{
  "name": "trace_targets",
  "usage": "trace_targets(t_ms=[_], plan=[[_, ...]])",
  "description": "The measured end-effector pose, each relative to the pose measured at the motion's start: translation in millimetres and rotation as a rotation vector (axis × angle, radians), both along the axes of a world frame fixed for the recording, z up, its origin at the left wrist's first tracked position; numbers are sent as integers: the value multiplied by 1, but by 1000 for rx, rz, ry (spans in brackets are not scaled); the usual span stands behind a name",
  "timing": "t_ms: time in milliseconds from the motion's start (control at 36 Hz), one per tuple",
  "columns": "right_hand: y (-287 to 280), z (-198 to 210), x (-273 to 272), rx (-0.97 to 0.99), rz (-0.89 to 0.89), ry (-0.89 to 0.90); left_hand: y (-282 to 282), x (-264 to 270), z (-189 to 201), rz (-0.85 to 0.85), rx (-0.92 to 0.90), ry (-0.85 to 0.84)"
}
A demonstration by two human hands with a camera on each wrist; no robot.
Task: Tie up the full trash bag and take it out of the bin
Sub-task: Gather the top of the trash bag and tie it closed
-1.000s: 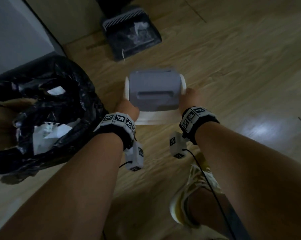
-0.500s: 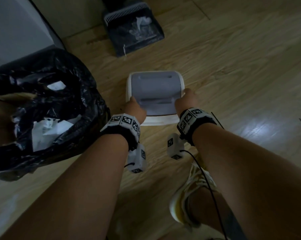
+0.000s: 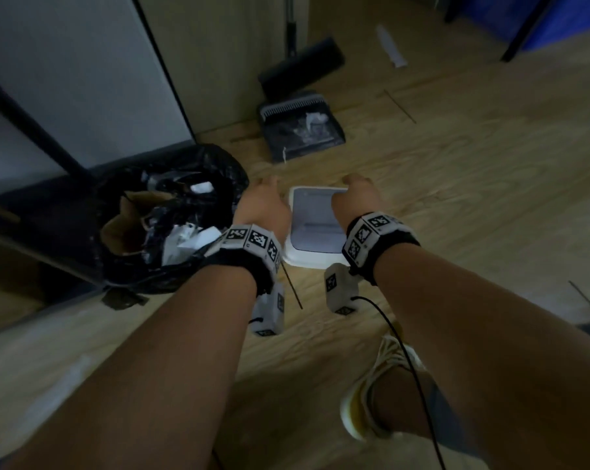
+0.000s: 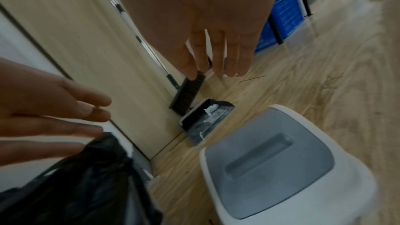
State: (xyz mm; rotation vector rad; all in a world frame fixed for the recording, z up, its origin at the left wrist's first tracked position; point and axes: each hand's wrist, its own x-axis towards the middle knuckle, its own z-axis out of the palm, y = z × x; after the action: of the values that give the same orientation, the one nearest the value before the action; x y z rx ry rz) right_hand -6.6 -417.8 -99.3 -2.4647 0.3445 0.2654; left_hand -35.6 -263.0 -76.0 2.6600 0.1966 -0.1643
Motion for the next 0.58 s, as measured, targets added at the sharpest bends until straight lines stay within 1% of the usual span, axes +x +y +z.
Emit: trace_targets(t_ms=[83, 139, 222, 361, 472, 583], plan=[[25, 19, -12, -1, 82, -33, 23, -21, 16, 41, -51, -93], [42, 28, -20, 8, 138, -46, 40, -34, 23, 81, -47, -123], [68, 39, -38, 45, 216, -94, 66, -57, 27, 151, -33, -105], [110, 45, -64, 27, 365, -160, 104, -95, 24, 237, 16, -71], [132, 41, -78, 22, 381, -165, 125, -119, 20, 265, 48, -32], [137, 30, -87, 14, 317, -113, 136, -135, 10, 262, 93, -30]])
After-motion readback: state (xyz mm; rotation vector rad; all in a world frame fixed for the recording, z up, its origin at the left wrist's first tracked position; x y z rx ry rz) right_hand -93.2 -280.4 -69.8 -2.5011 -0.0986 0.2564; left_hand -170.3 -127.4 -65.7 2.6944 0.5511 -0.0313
